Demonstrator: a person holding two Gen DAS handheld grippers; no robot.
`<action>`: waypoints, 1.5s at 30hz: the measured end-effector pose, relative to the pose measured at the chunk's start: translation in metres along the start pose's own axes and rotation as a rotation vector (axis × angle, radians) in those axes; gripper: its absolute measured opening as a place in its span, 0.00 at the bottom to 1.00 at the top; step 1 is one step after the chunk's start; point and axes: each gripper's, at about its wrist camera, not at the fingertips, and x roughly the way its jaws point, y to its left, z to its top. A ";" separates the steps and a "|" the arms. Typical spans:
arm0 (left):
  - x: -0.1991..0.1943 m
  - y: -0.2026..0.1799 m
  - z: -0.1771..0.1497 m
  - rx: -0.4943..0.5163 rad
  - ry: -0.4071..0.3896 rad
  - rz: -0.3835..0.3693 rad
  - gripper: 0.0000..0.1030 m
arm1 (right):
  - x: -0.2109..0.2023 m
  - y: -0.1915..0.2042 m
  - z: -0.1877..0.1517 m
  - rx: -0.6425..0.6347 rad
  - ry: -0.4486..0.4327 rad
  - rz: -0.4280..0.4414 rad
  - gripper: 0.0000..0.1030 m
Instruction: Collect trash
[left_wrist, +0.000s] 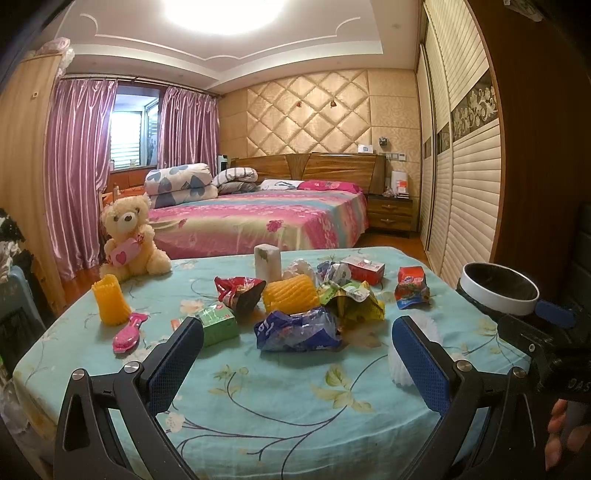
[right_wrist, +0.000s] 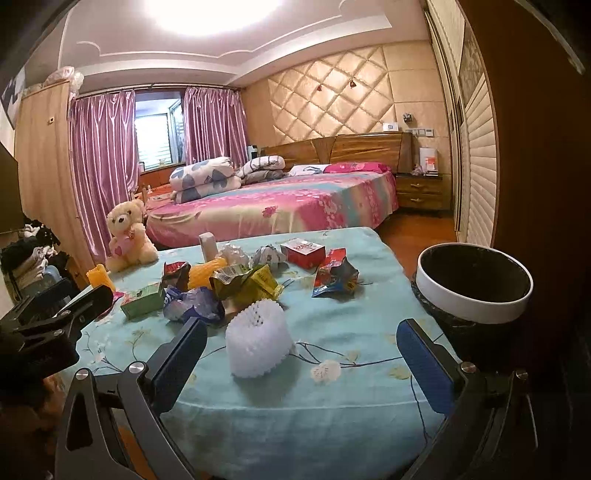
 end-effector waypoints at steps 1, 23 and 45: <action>0.000 0.000 0.000 0.001 0.000 0.000 0.99 | 0.000 0.000 0.000 0.000 0.000 0.002 1.00; 0.000 0.000 -0.001 0.001 0.001 0.000 0.99 | 0.000 0.005 0.001 -0.016 0.002 0.014 1.00; 0.018 0.011 -0.005 -0.028 0.056 -0.005 0.99 | 0.007 0.008 0.001 -0.019 0.031 0.042 1.00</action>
